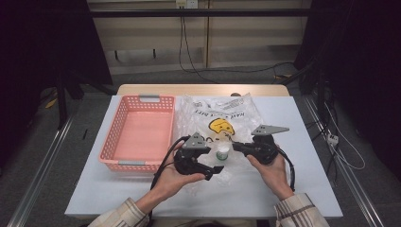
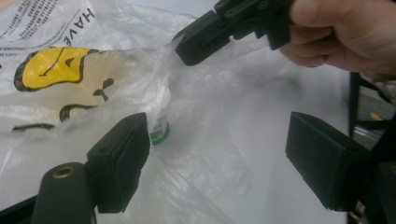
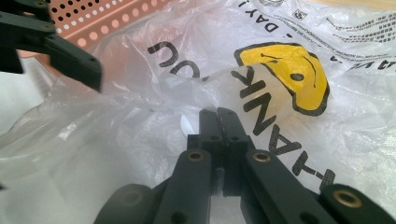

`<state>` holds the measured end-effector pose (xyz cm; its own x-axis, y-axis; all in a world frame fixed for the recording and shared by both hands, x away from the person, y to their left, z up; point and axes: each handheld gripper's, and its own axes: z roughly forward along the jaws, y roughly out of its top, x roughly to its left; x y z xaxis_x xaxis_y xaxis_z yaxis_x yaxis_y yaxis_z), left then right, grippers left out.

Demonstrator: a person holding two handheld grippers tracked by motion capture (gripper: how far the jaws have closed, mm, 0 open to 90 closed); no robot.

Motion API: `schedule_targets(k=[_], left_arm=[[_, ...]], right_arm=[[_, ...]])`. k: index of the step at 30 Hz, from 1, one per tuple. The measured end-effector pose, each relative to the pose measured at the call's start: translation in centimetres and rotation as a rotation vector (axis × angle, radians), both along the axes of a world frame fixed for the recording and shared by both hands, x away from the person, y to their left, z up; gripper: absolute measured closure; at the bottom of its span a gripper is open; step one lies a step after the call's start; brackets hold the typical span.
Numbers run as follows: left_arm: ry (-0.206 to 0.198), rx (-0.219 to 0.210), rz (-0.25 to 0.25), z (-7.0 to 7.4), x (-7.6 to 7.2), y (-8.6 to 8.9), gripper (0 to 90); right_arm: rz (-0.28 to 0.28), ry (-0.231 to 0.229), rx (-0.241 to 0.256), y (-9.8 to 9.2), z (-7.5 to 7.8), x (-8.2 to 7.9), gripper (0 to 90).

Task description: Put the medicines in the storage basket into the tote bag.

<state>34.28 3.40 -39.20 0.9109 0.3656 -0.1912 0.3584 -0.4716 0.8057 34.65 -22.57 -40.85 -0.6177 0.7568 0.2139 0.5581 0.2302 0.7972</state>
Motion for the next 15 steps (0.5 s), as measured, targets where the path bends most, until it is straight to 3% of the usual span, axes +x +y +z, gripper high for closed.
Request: schedule_targets(k=[3, 5, 7, 9, 12, 15], left_arm=[[-0.041, 0.024, 0.034, 0.1, -0.4, 1.2, 21.4], [-0.034, 0.013, 0.052, 0.0, -0.5, 2.1, 21.1], [-0.058, 0.033, 0.073, -0.1, -0.6, 2.8, 20.2], [-0.098, 0.065, 0.086, -0.4, -0.8, 3.3, 19.7], [-0.102, 0.088, 0.09, -0.7, -1.1, 3.9, 19.5], [-0.106, 0.087, 0.096, -0.9, -1.6, 4.4, 18.1]], right_arm=[[0.001, 0.004, -0.006, 0.2, -0.1, -0.1, 90.0], [0.003, 0.001, -0.011, 0.3, 0.0, -0.2, 90.0], [0.0, -0.001, -0.017, 0.4, 0.0, -0.4, 89.5], [-0.008, 0.003, -0.025, 0.5, -0.1, -0.6, 84.5], [-0.011, 0.007, -0.04, 0.6, -0.2, -0.8, 77.5], [-0.018, 0.009, -0.022, 0.4, -0.1, -1.1, 68.7]])
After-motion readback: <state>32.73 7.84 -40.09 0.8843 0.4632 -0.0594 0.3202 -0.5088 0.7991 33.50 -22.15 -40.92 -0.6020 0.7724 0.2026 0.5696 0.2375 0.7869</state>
